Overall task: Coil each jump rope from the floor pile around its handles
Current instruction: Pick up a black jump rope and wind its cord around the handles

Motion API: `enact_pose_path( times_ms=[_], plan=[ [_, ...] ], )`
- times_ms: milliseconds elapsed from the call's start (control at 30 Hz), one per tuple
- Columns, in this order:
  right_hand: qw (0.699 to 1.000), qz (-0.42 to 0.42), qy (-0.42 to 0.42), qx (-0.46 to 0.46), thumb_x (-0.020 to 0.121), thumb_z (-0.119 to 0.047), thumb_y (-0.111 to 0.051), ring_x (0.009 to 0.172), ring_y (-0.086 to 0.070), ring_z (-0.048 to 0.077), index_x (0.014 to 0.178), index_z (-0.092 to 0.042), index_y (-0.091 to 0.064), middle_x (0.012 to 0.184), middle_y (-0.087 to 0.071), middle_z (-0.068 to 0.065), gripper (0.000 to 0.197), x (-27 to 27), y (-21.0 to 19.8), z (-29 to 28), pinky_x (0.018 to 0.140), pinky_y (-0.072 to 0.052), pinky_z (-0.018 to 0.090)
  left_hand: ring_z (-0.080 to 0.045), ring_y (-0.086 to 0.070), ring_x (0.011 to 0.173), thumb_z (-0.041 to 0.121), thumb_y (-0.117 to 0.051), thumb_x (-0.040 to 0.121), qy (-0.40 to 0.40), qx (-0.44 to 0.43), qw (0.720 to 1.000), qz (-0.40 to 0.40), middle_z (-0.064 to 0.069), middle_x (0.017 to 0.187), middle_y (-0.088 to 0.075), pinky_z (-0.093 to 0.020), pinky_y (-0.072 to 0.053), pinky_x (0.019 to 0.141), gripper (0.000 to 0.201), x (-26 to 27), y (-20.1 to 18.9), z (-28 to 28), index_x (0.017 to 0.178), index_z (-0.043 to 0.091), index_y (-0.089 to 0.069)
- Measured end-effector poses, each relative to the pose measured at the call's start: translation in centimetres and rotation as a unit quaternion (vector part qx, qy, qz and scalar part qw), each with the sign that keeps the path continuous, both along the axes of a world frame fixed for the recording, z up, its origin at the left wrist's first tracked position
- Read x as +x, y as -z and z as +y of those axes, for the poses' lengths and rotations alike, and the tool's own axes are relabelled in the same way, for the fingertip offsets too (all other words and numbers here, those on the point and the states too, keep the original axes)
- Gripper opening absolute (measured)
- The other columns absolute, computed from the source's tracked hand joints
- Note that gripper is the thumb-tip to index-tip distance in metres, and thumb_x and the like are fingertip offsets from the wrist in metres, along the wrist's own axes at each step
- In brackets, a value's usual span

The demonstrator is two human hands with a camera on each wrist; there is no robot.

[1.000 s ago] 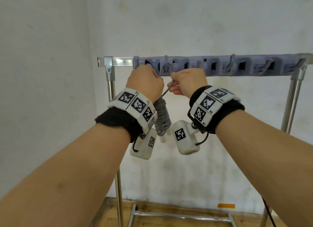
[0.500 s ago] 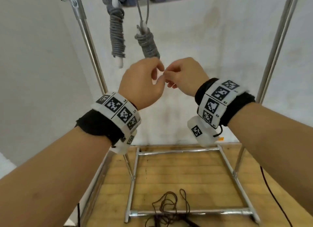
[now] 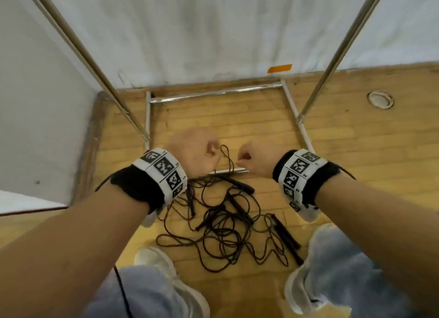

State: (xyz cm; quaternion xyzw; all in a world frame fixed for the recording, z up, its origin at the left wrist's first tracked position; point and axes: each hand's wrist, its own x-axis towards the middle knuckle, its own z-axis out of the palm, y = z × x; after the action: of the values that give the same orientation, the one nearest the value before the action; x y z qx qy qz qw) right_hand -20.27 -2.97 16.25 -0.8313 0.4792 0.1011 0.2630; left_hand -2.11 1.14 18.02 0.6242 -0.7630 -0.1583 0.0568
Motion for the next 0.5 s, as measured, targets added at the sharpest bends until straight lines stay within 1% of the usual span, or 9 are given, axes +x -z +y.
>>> enact_pose_path(
  times_ms=[33, 67, 100, 200, 267, 333, 400, 467, 500],
  plan=[
    [0.999, 0.025, 0.000, 0.020, 0.092, -0.035, -0.053, 0.075, -0.054, 0.013, 0.098, -0.022, -0.067, 0.086, -0.063, -0.004, 0.020, -0.3, 1.9, 0.0, 0.061, -0.041, 0.025, -0.009, -0.049, 0.075, 0.041, -0.059, 0.083, 0.011, 0.020, 1.000, -0.004, 0.018, 0.075, -0.048, -0.020, -0.032, 0.056, 0.016, -0.4, 2.3, -0.2, 0.093, 0.029, -0.065],
    [0.998, 0.047, -0.002, 0.038, 0.092, -0.034, -0.054, 0.074, -0.055, 0.015, 0.097, -0.021, -0.068, 0.083, -0.061, -0.003, 0.020, -0.5, 3.8, -0.1, 0.061, -0.042, 0.026, -0.010, -0.050, 0.075, 0.040, -0.059, 0.084, 0.022, 0.041, 0.999, -0.007, 0.016, 0.076, -0.049, -0.021, -0.033, 0.056, 0.016, -0.8, 4.6, -0.3, 0.092, 0.028, -0.065],
    [0.996, 0.064, -0.003, 0.058, 0.092, -0.033, -0.054, 0.076, -0.055, 0.016, 0.097, -0.020, -0.068, 0.082, -0.060, -0.002, 0.020, -0.7, 5.6, -0.3, 0.063, -0.042, 0.027, -0.012, -0.052, 0.077, 0.039, -0.059, 0.085, 0.028, 0.061, 0.998, -0.007, 0.013, 0.079, -0.052, -0.023, -0.036, 0.058, 0.017, -1.1, 6.8, -0.4, 0.093, 0.027, -0.066],
    [0.989, 0.103, -0.001, 0.110, 0.092, -0.030, -0.053, 0.081, -0.056, 0.018, 0.098, -0.018, -0.068, 0.086, -0.059, 0.000, 0.020, -1.3, 11.0, -1.0, 0.068, -0.045, 0.029, -0.016, -0.057, 0.084, 0.040, -0.058, 0.087, 0.030, 0.101, 0.994, 0.009, 0.006, 0.090, -0.061, -0.028, -0.047, 0.068, 0.022, -1.7, 13.3, -0.8, 0.098, 0.023, -0.069],
    [0.984, 0.123, 0.010, 0.127, 0.092, -0.031, -0.053, 0.086, -0.058, 0.020, 0.100, -0.018, -0.066, 0.091, -0.060, 0.002, 0.020, -1.5, 14.2, -1.5, 0.071, -0.048, 0.030, -0.015, -0.057, 0.090, 0.042, -0.055, 0.090, 0.019, 0.116, 0.993, 0.010, 0.006, 0.097, -0.061, -0.027, -0.044, 0.070, 0.024, -1.8, 17.2, -1.1, 0.101, 0.025, -0.068],
    [0.984, 0.120, 0.023, 0.129, 0.092, -0.030, -0.052, 0.091, -0.059, 0.023, 0.103, -0.018, -0.064, 0.095, -0.061, 0.004, 0.021, -1.7, 17.2, -1.9, 0.073, -0.048, 0.031, -0.014, -0.057, 0.095, 0.043, -0.052, 0.092, 0.003, 0.138, 0.990, 0.006, 0.007, 0.101, -0.061, -0.026, -0.043, 0.072, 0.026, -1.9, 20.5, -1.5, 0.105, 0.026, -0.067],
    [0.988, 0.094, 0.044, 0.112, 0.092, -0.031, -0.052, 0.097, -0.058, 0.024, 0.105, -0.017, -0.062, 0.098, -0.059, 0.004, 0.022, -1.7, 19.9, -2.2, 0.074, -0.046, 0.032, -0.016, -0.058, 0.096, 0.041, -0.050, 0.093, -0.007, 0.153, 0.988, 0.005, 0.007, 0.101, -0.061, -0.030, -0.048, 0.076, 0.025, -2.0, 23.0, -1.9, 0.105, 0.026, -0.067],
    [0.991, 0.066, 0.075, 0.092, 0.092, -0.033, -0.052, 0.106, -0.054, 0.025, 0.114, -0.017, -0.058, 0.112, -0.057, 0.004, 0.028, -1.5, 22.3, -2.7, 0.083, -0.045, 0.034, -0.018, -0.058, 0.098, 0.037, -0.052, 0.093, -0.022, 0.129, 0.991, 0.018, 0.004, 0.101, -0.062, -0.032, -0.048, 0.077, 0.023, -2.1, 24.9, -2.2, 0.105, 0.023, -0.067],
    [0.991, 0.060, 0.082, 0.089, 0.092, -0.034, -0.053, 0.110, -0.052, 0.025, 0.119, -0.017, -0.055, 0.118, -0.055, 0.004, 0.032, -1.2, 23.4, -3.0, 0.089, -0.045, 0.035, -0.019, -0.056, 0.101, 0.033, -0.054, 0.092, -0.030, 0.112, 0.993, 0.029, 0.002, 0.105, -0.061, -0.033, -0.047, 0.079, 0.023, -2.1, 25.7, -2.4, 0.108, 0.021, -0.066]
  ],
)
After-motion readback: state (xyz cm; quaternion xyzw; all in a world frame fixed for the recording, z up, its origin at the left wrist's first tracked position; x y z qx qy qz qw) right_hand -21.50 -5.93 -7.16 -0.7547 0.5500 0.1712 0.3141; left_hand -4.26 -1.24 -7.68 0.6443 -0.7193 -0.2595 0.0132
